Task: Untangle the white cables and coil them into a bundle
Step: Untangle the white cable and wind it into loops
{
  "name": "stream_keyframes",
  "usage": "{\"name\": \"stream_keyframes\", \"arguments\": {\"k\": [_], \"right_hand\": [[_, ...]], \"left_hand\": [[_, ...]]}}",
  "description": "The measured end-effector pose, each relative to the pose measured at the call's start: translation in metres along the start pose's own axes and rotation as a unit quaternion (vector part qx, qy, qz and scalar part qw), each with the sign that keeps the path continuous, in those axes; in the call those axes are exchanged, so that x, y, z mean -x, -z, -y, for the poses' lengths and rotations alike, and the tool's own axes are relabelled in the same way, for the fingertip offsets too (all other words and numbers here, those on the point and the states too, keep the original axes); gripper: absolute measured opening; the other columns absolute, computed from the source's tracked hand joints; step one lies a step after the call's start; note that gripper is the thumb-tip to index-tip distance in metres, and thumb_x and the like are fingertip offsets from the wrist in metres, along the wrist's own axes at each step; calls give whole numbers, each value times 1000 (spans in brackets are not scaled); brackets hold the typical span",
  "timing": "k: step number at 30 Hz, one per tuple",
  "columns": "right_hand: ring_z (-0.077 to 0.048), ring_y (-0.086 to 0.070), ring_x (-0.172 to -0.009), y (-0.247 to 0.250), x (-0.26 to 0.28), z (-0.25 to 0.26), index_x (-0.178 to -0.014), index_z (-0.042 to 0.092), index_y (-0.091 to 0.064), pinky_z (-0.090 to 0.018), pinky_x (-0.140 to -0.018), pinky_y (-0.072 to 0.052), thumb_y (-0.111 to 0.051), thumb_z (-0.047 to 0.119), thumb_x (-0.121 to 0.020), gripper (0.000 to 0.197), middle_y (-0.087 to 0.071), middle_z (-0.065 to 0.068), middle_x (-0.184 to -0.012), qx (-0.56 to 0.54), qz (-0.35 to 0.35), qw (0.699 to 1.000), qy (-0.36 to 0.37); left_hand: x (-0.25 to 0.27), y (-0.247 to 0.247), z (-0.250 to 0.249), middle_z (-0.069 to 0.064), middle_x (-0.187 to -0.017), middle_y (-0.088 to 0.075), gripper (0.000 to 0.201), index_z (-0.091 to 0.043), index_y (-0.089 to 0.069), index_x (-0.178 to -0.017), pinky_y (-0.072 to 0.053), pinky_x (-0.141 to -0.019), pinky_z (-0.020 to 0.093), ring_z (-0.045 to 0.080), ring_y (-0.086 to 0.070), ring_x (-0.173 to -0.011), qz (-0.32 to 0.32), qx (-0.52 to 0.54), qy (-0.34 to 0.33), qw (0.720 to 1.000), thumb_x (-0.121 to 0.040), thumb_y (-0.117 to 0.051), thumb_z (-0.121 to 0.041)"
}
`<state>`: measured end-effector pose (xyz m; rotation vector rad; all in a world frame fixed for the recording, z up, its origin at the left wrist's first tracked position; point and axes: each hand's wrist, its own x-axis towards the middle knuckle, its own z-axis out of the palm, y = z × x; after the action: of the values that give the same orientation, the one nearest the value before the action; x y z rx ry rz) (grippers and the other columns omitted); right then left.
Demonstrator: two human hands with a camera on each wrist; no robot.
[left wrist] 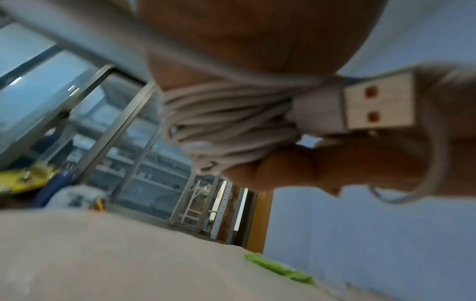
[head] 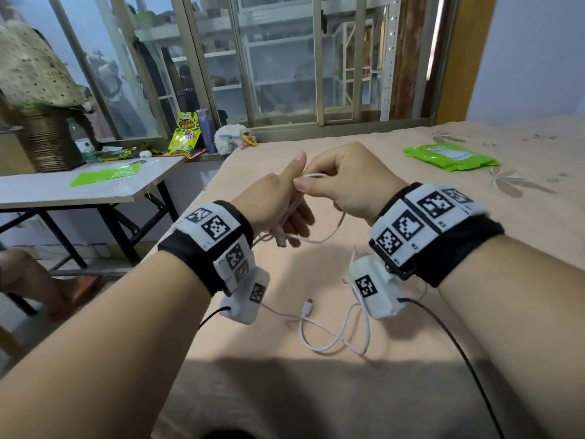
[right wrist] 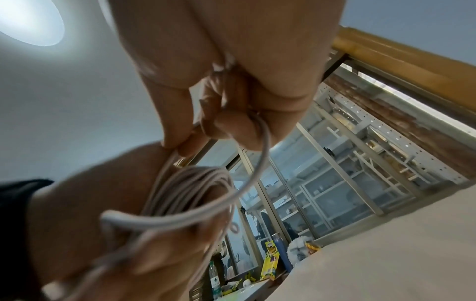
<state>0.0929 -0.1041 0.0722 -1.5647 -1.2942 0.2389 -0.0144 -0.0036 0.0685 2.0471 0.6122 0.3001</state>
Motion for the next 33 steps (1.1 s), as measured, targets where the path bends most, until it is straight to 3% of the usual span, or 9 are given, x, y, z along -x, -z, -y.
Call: {"name": "stream_keyframes", "arguments": {"k": [3,9,12,15,18,22,24,28,33], "right_hand": [[-1,-42,-44,3,-1,0,-70,2,-73,-13,-50,-35,-79,26,-76,26,-53,5,-51,-19,-42,999,16],[-3,-35,-38,4,0,2,-60,5,-63,-13,-43,-30,-77,30,-77,34,-46,9,-44,-74,-46,996,7],[-2,-36,-36,7,0,0,-67,-5,-63,-12,-42,-30,-76,16,-79,27,-47,10,-43,-83,-24,996,0],[-5,-29,-38,13,-1,-6,-67,10,-60,-18,-39,-27,-76,12,-79,20,-38,6,-44,-99,18,995,-23],[-7,-29,-35,18,-1,-8,-77,10,-57,-16,-38,-27,-70,-3,-80,18,-35,-4,-52,-128,52,989,-54],[-10,-31,-36,20,-1,-8,-79,10,-58,-19,-37,-29,-61,-6,-82,17,-39,5,-42,-120,65,986,-91],[-11,-28,-34,20,-1,-6,-76,10,-60,-19,-36,-31,-60,-1,-86,14,-35,5,-39,-122,86,982,-119],[-13,-23,-33,19,2,-5,-71,6,-61,-24,-41,-42,-63,16,-89,21,-27,-1,-42,-139,115,973,-147],[-10,-23,-37,14,0,-10,-61,8,-60,-15,-40,-18,-66,18,-88,29,-30,6,-39,-161,50,977,-130]], "left_hand": [[2,6,-2,19,-46,-52,99,6,-60,-63,-32,-31,19,24,-44,-30,109,65,29,991,-88,-7,-74],[8,15,-11,11,-36,-42,94,1,-53,-54,-29,-33,18,19,-38,-24,244,139,9,960,-78,-20,-84],[11,17,-11,14,-43,-47,83,3,-56,-62,-33,-35,17,20,-42,-27,208,47,-27,977,-80,-41,-76],[14,19,-10,17,-52,-59,52,2,-65,-67,-38,-41,24,21,-49,-34,154,-47,-35,986,-87,-59,-46],[16,19,-10,18,-60,-66,43,8,-66,-75,-45,-41,28,24,-57,-42,94,-76,-46,992,-94,-57,-29],[16,17,-12,15,-67,-72,46,7,-67,-82,-56,-47,37,30,-69,-61,-10,-121,-76,990,-93,-58,-37],[15,17,-9,11,-68,-73,44,2,-68,-81,-60,-53,43,23,-71,-61,-50,-155,-100,982,-92,-59,-40],[12,19,-5,4,-64,-72,40,-6,-68,-75,-60,-53,40,16,-70,-55,-106,-190,-117,969,-92,-56,-41],[8,18,1,3,-53,-63,47,-6,-66,-67,-55,-53,34,19,-58,-47,-140,-185,-91,968,-93,-53,-43]]}}
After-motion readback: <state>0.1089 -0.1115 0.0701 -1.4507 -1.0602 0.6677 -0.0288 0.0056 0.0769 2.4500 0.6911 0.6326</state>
